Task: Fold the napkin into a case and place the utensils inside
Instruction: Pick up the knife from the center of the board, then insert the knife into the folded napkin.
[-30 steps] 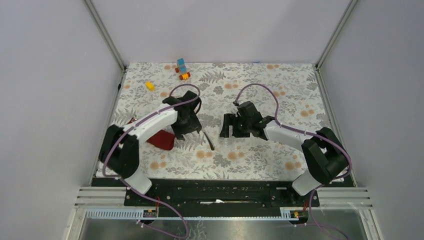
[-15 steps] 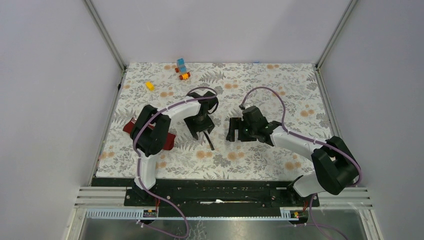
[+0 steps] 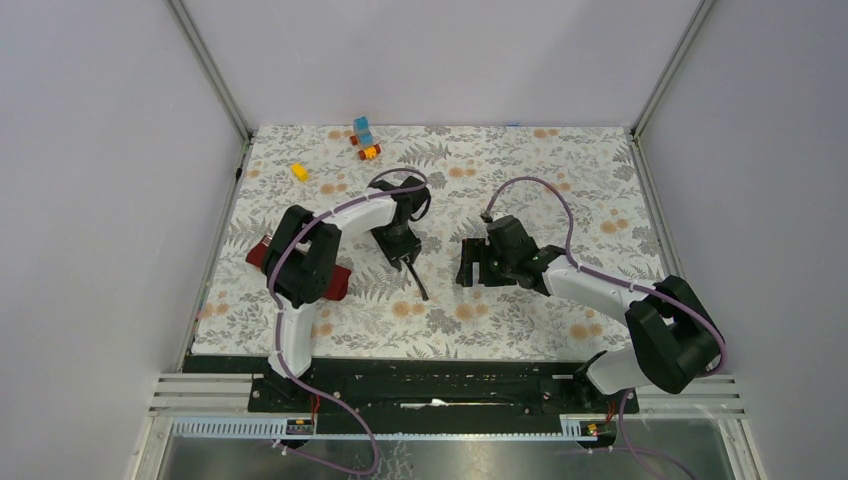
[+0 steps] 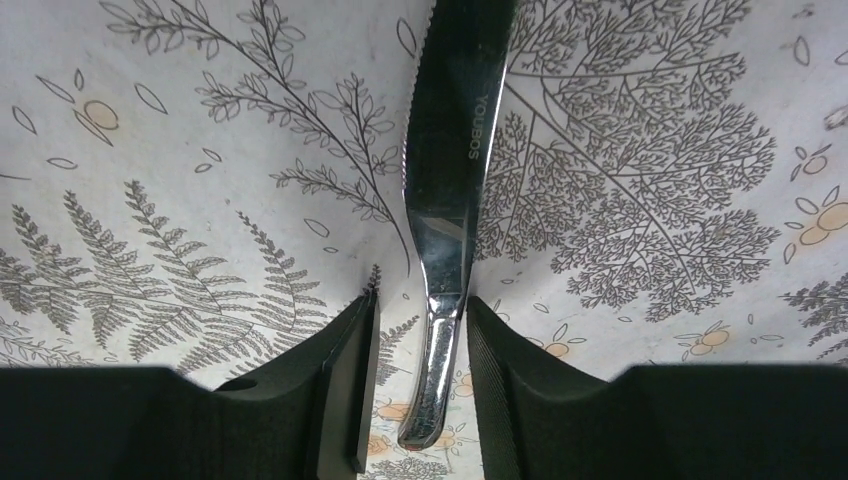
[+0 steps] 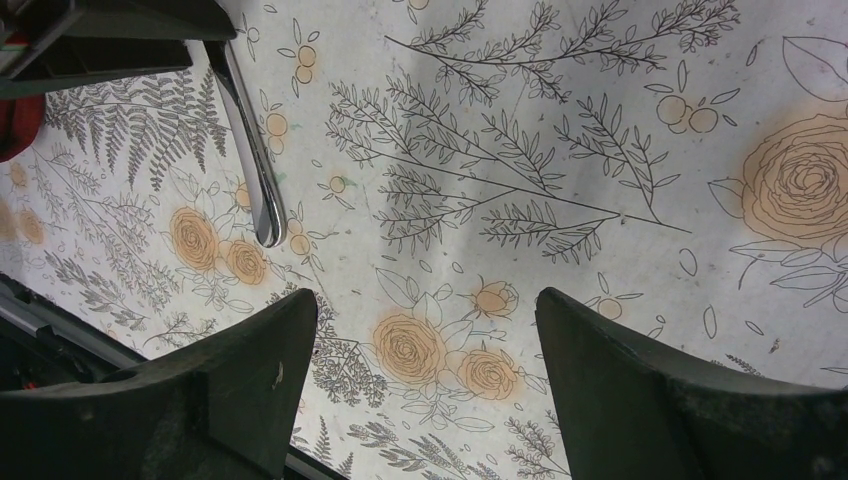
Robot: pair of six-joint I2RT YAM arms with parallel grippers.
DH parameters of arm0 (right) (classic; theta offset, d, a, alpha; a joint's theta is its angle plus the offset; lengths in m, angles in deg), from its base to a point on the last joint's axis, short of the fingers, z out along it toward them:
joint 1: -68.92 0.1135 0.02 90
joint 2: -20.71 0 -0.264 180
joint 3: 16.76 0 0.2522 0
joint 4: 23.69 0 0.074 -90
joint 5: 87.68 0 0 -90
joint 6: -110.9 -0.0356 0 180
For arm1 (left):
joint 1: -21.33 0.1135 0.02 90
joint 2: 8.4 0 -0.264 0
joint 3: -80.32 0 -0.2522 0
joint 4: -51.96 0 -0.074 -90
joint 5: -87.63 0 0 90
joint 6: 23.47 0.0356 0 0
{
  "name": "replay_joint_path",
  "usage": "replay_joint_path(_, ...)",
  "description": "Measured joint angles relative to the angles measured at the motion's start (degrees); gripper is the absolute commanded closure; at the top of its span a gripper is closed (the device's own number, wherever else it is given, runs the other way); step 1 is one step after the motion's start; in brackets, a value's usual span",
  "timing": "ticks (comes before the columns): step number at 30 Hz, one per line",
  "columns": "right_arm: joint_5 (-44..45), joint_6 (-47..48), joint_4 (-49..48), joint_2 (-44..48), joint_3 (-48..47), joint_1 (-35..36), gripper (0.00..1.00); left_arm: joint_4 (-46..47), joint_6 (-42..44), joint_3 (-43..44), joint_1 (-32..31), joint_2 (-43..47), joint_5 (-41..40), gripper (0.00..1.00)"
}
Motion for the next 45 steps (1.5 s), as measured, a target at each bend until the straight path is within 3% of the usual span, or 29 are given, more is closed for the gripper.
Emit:
replay_joint_path(3,0.0,0.0,0.0,0.0,0.0,0.0,0.13,0.3,0.3,0.0,0.7,-0.1,0.1,0.83)
replay_joint_path(7,0.0,0.2,0.0,0.1,0.0,0.0,0.14,0.8,0.7,0.1,1.0,-0.1,0.2,0.87)
replay_joint_path(11,0.0,0.2,0.0,0.1,0.0,0.0,0.14,0.9,0.4,-0.1,0.5,0.0,-0.1,1.00)
replay_joint_path(22,-0.6,0.2,-0.1,0.0,0.0,0.0,0.14,2.7,-0.7,-5.1,-0.2,4.0,-1.4,1.00)
replay_joint_path(31,-4.5,-1.4,-3.0,-3.2,-0.5,0.7,0.13,-0.9,1.7,-6.1,0.2,13.3,-2.2,1.00)
replay_joint_path(38,-10.0,-4.3,-7.8,-10.0,-3.8,3.1,0.13,-2.4,5.4,-7.1,4.3,19.8,-2.8,1.00)
replay_joint_path(45,-15.0,-9.2,-13.3,-17.8,-10.2,7.0,0.16,-6.1,11.2,-10.2,13.0,25.4,-4.6,1.00)
